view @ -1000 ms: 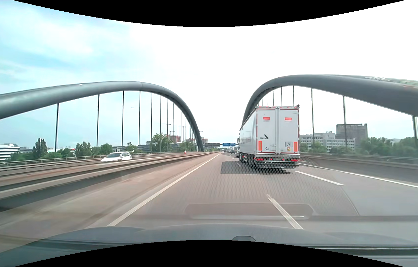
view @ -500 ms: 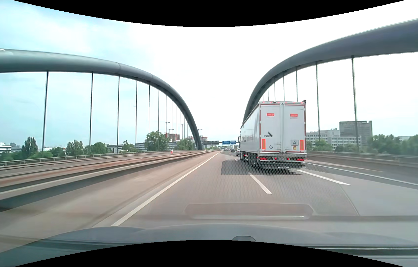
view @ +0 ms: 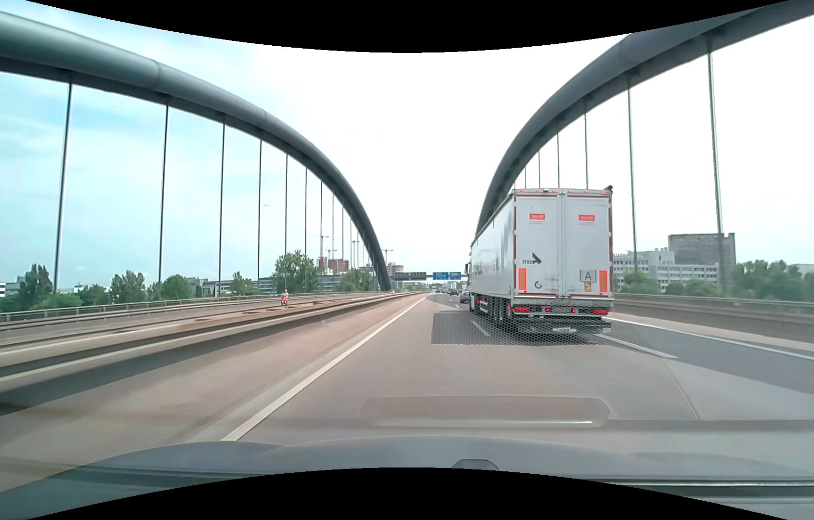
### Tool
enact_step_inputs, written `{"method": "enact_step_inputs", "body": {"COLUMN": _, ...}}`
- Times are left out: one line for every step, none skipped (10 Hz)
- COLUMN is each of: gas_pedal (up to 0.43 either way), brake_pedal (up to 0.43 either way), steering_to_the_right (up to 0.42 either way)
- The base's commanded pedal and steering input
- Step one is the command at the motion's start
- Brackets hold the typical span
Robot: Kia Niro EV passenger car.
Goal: Follow the waypoints while adhering to traffic rules and regulations
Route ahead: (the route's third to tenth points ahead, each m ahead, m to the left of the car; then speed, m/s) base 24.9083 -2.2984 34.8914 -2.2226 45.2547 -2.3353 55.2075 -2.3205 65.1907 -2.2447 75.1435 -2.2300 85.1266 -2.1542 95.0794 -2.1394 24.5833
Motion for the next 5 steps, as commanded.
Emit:
{"method": "enact_step_inputs", "body": {"gas_pedal": 0.209, "brake_pedal": 0.0, "steering_to_the_right": -0.004}}
{"method": "enact_step_inputs", "body": {"gas_pedal": 0.209, "brake_pedal": 0.0, "steering_to_the_right": -0.004}}
{"method": "enact_step_inputs", "body": {"gas_pedal": 0.209, "brake_pedal": 0.0, "steering_to_the_right": -0.004}}
{"method": "enact_step_inputs", "body": {"gas_pedal": 0.197, "brake_pedal": 0.0, "steering_to_the_right": -0.004}}
{"method": "enact_step_inputs", "body": {"gas_pedal": 0.189, "brake_pedal": 0.0, "steering_to_the_right": -0.004}}
